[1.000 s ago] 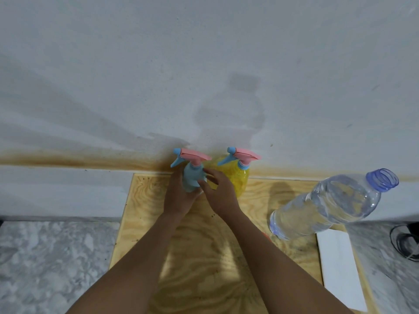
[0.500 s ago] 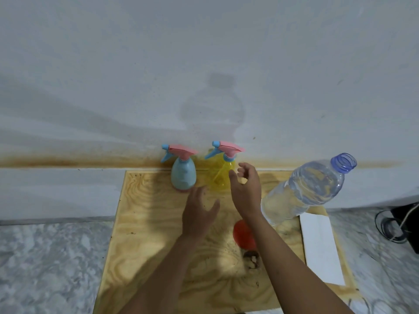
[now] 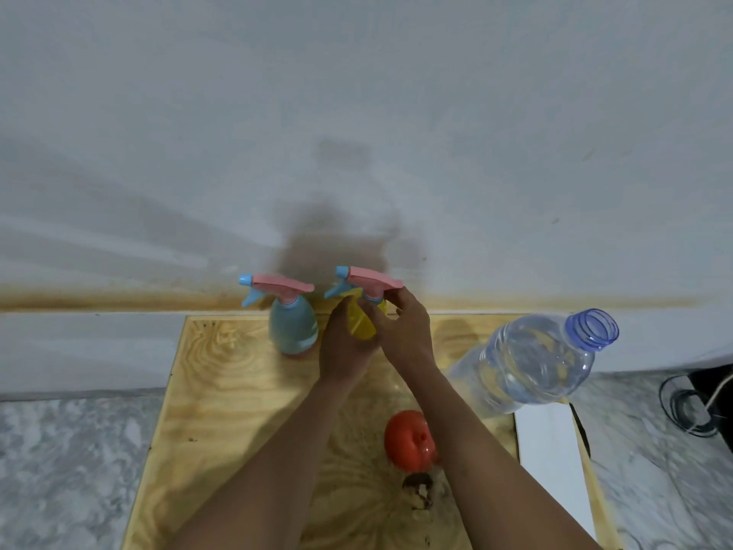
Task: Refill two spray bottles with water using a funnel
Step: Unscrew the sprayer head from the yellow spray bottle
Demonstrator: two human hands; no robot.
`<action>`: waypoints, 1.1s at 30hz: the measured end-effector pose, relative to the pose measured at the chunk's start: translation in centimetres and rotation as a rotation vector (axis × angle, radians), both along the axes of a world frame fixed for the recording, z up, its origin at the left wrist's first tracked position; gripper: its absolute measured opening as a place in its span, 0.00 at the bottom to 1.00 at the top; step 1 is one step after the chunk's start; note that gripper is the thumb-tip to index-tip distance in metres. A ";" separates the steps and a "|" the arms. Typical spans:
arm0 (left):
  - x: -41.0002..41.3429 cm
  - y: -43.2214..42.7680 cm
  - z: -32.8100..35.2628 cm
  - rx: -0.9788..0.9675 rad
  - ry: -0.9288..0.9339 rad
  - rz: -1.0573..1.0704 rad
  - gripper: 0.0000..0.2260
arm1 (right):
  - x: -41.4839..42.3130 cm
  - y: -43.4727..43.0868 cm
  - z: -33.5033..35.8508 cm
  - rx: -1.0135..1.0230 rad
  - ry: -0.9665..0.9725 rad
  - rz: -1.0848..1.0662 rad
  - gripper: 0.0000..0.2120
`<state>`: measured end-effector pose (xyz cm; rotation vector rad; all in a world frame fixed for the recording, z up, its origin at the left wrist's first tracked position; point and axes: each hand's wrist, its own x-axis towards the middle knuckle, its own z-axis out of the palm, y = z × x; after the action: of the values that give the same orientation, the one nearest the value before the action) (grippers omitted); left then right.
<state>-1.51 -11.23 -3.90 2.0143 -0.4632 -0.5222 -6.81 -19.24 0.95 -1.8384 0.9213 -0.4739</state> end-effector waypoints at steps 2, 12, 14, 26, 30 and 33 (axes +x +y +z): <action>-0.2 0.1 0.5 -0.029 -0.009 0.009 0.32 | -0.2 0.0 0.2 -0.018 -0.001 -0.002 0.17; -4.7 6.1 3.3 -0.064 -0.078 0.023 0.35 | -5.4 4.8 3.4 -0.063 -0.105 0.013 0.21; -6.3 8.1 3.6 -0.049 -0.103 0.017 0.37 | -6.8 6.4 3.7 -0.060 -0.121 0.001 0.21; -9.9 14.8 6.0 -0.061 -0.077 0.012 0.35 | -10.0 12.4 6.8 -0.089 -0.208 0.124 0.12; -9.3 16.2 6.8 -0.069 -0.094 -0.029 0.26 | -10.2 12.6 7.7 -0.138 -0.205 0.279 0.11; -8.9 16.7 7.5 -0.089 -0.092 -0.049 0.29 | -10.1 12.9 7.9 -0.020 -0.250 0.314 0.13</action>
<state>-10.41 5.50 3.63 1.9514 -0.5835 -0.4323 -16.96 -6.30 8.89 -1.8491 0.4513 -0.5023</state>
